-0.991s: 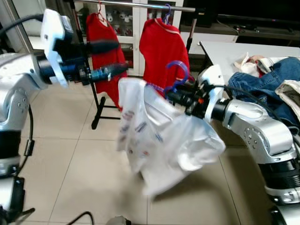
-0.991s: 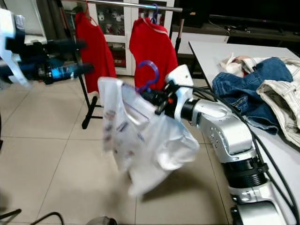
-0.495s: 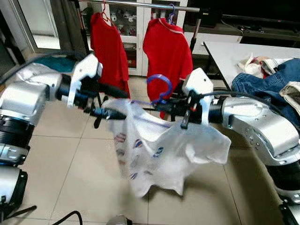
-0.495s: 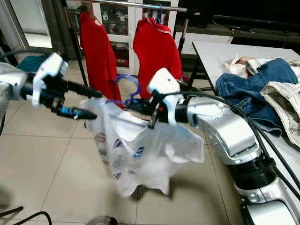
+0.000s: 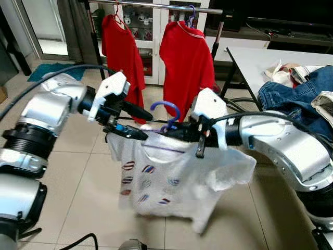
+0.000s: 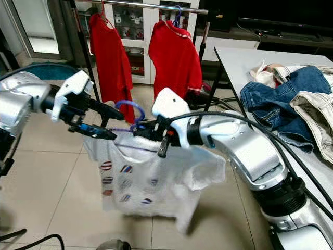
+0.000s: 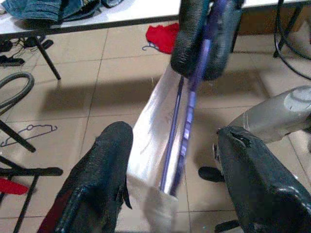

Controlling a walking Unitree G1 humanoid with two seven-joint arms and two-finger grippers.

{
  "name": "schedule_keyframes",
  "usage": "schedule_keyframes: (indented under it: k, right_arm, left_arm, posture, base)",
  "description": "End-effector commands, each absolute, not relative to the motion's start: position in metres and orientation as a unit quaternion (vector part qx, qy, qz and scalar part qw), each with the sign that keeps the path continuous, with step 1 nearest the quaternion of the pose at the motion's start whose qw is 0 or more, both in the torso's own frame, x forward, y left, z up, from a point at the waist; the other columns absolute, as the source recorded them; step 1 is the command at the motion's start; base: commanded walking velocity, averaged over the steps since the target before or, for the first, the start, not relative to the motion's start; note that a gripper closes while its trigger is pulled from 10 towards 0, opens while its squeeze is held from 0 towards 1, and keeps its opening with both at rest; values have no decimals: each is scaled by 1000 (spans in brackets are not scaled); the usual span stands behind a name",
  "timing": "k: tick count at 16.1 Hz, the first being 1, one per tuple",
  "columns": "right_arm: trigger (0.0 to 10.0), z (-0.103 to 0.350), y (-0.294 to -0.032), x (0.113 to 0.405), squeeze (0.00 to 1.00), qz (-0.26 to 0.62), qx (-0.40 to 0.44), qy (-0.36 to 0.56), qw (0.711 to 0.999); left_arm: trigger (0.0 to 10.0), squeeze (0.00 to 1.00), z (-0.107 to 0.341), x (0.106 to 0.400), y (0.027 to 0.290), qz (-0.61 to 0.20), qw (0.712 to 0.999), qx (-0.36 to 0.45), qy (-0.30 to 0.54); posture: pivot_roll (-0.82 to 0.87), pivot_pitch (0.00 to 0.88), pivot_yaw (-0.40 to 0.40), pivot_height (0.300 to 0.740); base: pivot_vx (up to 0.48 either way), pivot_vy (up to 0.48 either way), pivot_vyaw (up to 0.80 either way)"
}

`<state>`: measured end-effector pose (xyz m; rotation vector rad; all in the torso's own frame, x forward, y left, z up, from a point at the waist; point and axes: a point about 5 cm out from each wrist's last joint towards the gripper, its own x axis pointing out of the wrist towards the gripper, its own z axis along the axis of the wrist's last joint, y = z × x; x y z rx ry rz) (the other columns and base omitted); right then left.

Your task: Hang hanger

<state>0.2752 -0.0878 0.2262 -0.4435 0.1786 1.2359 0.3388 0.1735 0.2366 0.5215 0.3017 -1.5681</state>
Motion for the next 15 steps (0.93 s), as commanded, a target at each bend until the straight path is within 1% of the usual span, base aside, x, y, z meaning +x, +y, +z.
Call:
schedule_keyframes:
  k: [1,7,12,15]
  right_arm:
    - [10000,237,-87,275,0,572,-218,64,788]
    - [10000,238,-85,275,0,576,-220,66,785]
    - [10000,240,-83,276,0,580,-221,66,782]
    - [10000,239,-82,276,0,582,-221,68,779]
  left_arm:
    - [0,0,238,340,170,-694,662,249,134]
    - [0,0,223,337,165,-707,645,252,143]
    - [0,0,216,336,163,-703,643,265,146]
    - [0,0,219,337,161,-703,647,263,133]
  posture:
    - [93,0,8,740]
    - [93,0,4,740]
    - [92,0,-1,740]
    - [92,0,-3,740]
  base:
    - [0,0,0]
    - [0,0,0]
    - [0,0,0]
    - [0,0,0]
